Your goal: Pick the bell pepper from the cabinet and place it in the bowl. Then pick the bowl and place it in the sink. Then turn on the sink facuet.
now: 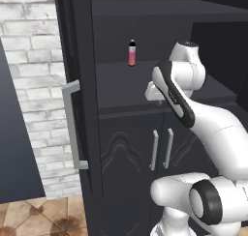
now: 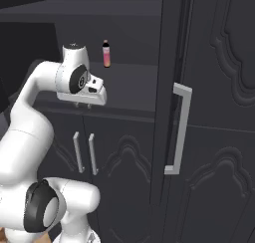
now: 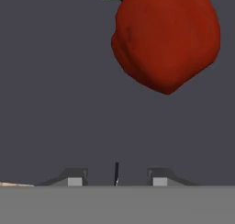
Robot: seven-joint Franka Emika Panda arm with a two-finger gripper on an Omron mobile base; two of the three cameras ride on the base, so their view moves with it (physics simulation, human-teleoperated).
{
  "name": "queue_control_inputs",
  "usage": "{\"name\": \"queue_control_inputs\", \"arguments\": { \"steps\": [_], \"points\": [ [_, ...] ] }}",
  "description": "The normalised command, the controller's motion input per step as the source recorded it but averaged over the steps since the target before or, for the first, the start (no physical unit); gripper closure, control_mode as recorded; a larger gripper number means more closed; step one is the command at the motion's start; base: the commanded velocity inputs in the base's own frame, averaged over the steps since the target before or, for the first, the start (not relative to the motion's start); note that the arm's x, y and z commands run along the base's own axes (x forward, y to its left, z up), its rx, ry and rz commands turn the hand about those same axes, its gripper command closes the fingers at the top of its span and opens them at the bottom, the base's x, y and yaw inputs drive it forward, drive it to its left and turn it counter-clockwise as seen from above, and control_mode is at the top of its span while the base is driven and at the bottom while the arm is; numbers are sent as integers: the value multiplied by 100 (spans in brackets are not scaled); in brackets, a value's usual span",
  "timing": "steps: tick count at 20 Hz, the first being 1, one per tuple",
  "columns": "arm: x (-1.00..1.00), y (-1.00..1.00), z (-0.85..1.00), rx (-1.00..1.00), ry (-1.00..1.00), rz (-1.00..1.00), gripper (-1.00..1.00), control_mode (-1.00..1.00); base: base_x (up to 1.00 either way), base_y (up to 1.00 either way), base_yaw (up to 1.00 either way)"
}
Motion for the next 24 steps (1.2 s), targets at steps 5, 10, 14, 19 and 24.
{"name": "queue_control_inputs", "arguments": {
  "steps": [5, 10, 14, 19, 24],
  "points": [
    [0, 0, 2, 0, -5, 0, -100, -100, 0, 0, 0],
    [0, 0, 29, 0, -26, 0, -100, -100, 0, 0, 0],
    [0, 0, 24, 0, -21, 0, -100, -100, 0, 0, 0],
    [0, 0, 27, 0, -8, 0, -100, -100, 0, 0, 0],
    [14, -8, 17, 0, 0, -4, -100, -100, 0, 0, 0]
  ]
}}
